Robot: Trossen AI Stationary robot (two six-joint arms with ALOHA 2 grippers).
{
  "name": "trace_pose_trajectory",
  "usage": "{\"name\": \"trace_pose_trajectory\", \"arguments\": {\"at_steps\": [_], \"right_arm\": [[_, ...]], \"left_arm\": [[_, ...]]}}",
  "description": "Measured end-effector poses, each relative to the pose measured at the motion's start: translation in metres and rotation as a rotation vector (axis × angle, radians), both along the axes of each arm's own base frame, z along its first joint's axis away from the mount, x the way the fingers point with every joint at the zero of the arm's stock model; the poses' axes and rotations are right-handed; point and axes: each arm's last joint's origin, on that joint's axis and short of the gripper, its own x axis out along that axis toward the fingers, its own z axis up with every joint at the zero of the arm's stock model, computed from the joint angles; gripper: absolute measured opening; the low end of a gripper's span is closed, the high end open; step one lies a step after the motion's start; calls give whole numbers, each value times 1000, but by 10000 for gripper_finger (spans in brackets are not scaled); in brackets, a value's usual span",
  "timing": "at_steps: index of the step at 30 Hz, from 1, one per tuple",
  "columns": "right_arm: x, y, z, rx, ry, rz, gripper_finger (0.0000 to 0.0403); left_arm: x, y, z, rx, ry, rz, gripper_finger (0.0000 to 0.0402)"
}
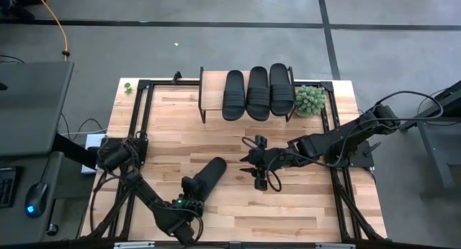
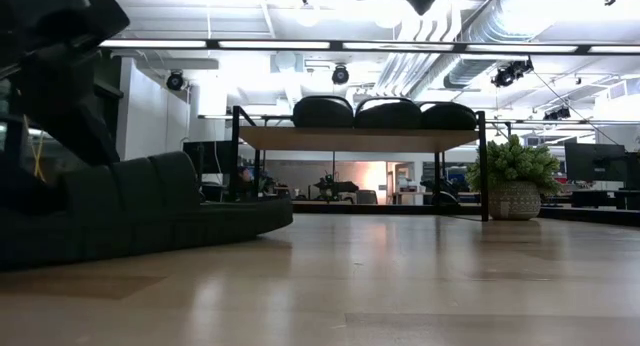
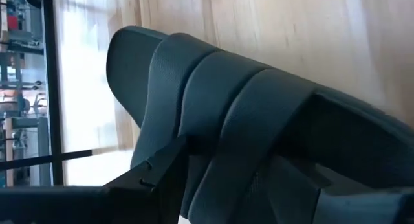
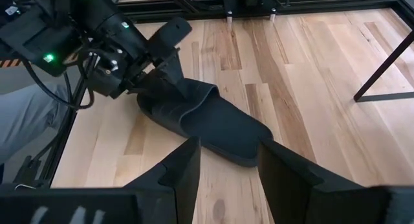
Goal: Pick and place slides into the shelf
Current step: Put the black slipper on the shelf
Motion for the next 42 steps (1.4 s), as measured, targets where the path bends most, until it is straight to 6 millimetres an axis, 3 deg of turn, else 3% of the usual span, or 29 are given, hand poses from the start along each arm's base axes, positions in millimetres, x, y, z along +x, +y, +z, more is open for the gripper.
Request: {"name": "trace_pose_trajectory", "arguments": {"at_steps": [20, 24, 33, 42], "right_arm": [[0, 0, 0, -5, 2, 6, 142], [0, 0, 0, -5, 2, 6, 142], [0, 0, 0, -5, 2, 6, 142], [0, 0, 0, -5, 1, 6, 142]], "left_arm": [[6, -10, 17, 31, -54, -16, 172], [6, -10, 17, 30, -54, -16, 138], [5, -10, 17, 16, -34, -14, 12], [5, -10, 17, 10, -21, -11, 17]]}}
